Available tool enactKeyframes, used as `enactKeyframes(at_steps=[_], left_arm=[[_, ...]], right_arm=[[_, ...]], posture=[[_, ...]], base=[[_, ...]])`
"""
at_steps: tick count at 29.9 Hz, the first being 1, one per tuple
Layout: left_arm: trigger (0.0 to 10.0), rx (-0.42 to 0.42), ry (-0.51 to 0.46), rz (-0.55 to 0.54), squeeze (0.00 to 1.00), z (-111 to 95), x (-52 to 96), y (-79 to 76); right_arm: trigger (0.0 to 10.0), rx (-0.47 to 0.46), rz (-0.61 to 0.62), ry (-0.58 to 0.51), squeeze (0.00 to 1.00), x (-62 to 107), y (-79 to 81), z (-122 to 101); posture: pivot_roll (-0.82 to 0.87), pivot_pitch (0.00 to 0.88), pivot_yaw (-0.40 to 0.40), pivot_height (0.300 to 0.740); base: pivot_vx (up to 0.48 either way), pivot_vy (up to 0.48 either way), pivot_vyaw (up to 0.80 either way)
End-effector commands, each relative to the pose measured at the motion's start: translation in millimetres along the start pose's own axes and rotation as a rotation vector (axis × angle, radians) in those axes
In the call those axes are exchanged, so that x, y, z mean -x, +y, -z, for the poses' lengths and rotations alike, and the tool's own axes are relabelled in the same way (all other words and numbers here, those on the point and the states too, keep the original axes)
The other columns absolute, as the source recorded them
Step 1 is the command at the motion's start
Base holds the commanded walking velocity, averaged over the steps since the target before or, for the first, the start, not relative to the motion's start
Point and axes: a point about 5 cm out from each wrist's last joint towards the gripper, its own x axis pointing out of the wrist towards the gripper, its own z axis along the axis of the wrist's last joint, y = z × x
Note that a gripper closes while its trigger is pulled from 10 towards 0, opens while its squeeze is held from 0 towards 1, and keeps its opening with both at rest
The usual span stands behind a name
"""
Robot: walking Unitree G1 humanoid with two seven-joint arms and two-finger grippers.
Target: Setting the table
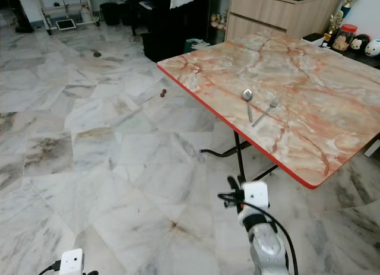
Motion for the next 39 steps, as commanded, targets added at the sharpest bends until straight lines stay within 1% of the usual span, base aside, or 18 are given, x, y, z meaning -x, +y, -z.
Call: enactKeyframes(at_steps=[1, 2, 6, 7, 9, 11, 15, 18, 20, 23, 25, 27, 30, 34, 36, 39], left_arm=[[10.0, -0.008, -0.013, -0.016, 0.0, -4.3, -0.3, 6.3], [10.0, -0.01, -0.019, -0.02, 0.0, -6.0, 0.0, 10.5], [10.0, -0.01, -0.025, -0.034, 0.0, -6.3, 1.9, 23.2], [10.0, -0.011, -0.025, -0.041, 0.0, -5.1, 3.4, 30.1], [10.0, -0.011, -0.025, -0.043, 0.0, -4.8, 3.9, 32.2], [10.0, -0.01, -0.024, -0.052, 0.0, -4.1, 5.6, 40.0], [10.0, -0.007, -0.023, -0.059, 0.0, -3.6, 6.3, 43.0], [10.0, -0.004, -0.019, -0.06, 0.0, -2.1, 6.2, 41.6], [10.0, -0.008, -0.012, -0.055, 0.0, -1.0, 5.4, 36.8], [10.0, -0.008, -0.007, -0.043, 0.0, -1.1, 3.1, 25.5], [10.0, -0.013, -0.006, -0.033, 0.0, -2.2, 1.4, 16.4], [10.0, -0.021, -0.005, -0.024, 0.0, -3.5, 0.2, 9.8], [10.0, -0.022, -0.006, -0.022, 0.0, -4.2, -0.2, 7.9], [10.0, -0.025, -0.007, -0.022, 0.0, -5.1, -0.5, 7.7], [10.0, -0.026, -0.007, -0.023, 0.0, -5.3, -0.5, 8.4], [10.0, -0.026, -0.004, -0.031, 0.0, -5.8, 0.1, 14.2]], right_arm=[[10.0, -0.012, 0.024, -0.048, 0.0, -9.0, -1.7, -14.6], [10.0, -0.027, 0.034, -0.076, 0.0, -15.2, -0.9, -23.5], [10.0, -0.034, 0.041, -0.131, 0.0, -28.7, 2.3, -42.3], [10.0, -0.042, 0.037, -0.154, 0.0, -35.1, 4.8, -51.3], [10.0, -0.045, 0.035, -0.161, 0.0, -36.9, 5.8, -54.1], [10.0, -0.047, 0.019, -0.165, 0.0, -42.3, 9.9, -59.4], [10.0, -0.05, 0.02, -0.16, 0.0, -44.4, 10.7, -60.4], [10.0, -0.051, 0.026, -0.149, 0.0, -45.2, 10.3, -59.1], [10.0, -0.055, 0.031, -0.141, 0.0, -45.4, 9.8, -58.2], [10.0, -0.046, 0.049, -0.106, 0.0, -45.8, 8.5, -54.7], [10.0, -0.082, 0.059, -0.086, 0.0, -46.1, 8.2, -52.1], [10.0, -0.078, 0.056, -0.09, 0.0, -46.4, 8.7, -52.6], [10.0, -0.084, 0.054, -0.103, 0.0, -46.6, 10.3, -54.1], [10.0, -0.084, 0.046, -0.119, 0.0, -48.4, 14.9, -57.5], [10.0, -0.091, 0.045, -0.119, 0.0, -49.4, 16.5, -58.0], [10.0, -0.1, 0.048, -0.103, 0.0, -51.3, 18.4, -57.4]], posture=[[0.01, 0.011, -0.013, 0.74], [0.01, 0.01, -0.012, 0.74], [0.01, 0.011, -0.009, 0.74], [0.01, 0.011, -0.007, 0.74], [0.01, 0.011, -0.007, 0.74], [0.01, 0.01, -0.006, 0.74], [0.01, 0.007, -0.007, 0.74], [0.01, 0.0, -0.005, 0.74], [0.01, 0.0, -0.005, 0.74], [0.01, 0.0, -0.003, 0.74], [0.01, 0.0, -0.003, 0.74], [0.01, 0.0, -0.003, 0.74], [0.01, 0.0, -0.001, 0.74], [0.01, 0.0, -0.002, 0.74], [0.02, 0.003, -0.003, 0.74], [0.02, 0.003, -0.003, 0.74]], base=[[0.0, 0.0, 0.0], [0.0, 0.0, 0.0], [0.0, 0.0, 0.0], [0.0, 0.0, 0.0], [0.0, 0.0, 0.0], [0.0, 0.0, 0.0], [0.0, 0.0, 0.0], [0.0, 0.0, 0.0], [0.0, 0.0, 0.0], [0.0, 0.086, -0.16], [0.0, 0.313, -0.79], [0.0, 0.48, -0.78], [0.0, 0.335, -0.26], [0.0, 0.0, 0.0], [0.0, 0.0, 0.0], [0.0, 0.0, 0.0]])
